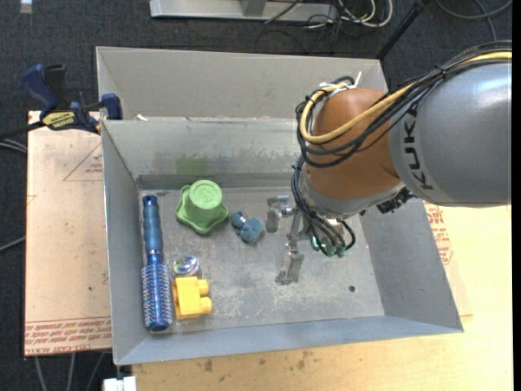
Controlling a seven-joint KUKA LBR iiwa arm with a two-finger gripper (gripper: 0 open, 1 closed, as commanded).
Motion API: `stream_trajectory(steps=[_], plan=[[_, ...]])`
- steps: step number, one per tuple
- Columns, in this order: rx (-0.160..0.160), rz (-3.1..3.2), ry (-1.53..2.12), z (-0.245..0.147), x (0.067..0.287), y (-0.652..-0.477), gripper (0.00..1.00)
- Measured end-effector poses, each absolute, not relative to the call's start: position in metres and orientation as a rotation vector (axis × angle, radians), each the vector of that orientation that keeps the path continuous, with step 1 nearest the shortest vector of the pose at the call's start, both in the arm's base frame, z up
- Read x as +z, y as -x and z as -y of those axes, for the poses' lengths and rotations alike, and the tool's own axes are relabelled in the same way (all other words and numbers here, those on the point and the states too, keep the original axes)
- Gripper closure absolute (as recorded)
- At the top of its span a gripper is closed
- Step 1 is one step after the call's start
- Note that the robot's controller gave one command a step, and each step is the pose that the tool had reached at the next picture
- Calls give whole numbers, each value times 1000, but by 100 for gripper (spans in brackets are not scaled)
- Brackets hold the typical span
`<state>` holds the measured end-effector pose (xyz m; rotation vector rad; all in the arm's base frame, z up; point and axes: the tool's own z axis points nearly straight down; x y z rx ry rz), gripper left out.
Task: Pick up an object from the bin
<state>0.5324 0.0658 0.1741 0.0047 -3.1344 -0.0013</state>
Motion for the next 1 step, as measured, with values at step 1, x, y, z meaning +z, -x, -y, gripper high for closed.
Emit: stream_trajectory(steps=[1], plan=[[-4,3129,310,-95,148,-609,0]])
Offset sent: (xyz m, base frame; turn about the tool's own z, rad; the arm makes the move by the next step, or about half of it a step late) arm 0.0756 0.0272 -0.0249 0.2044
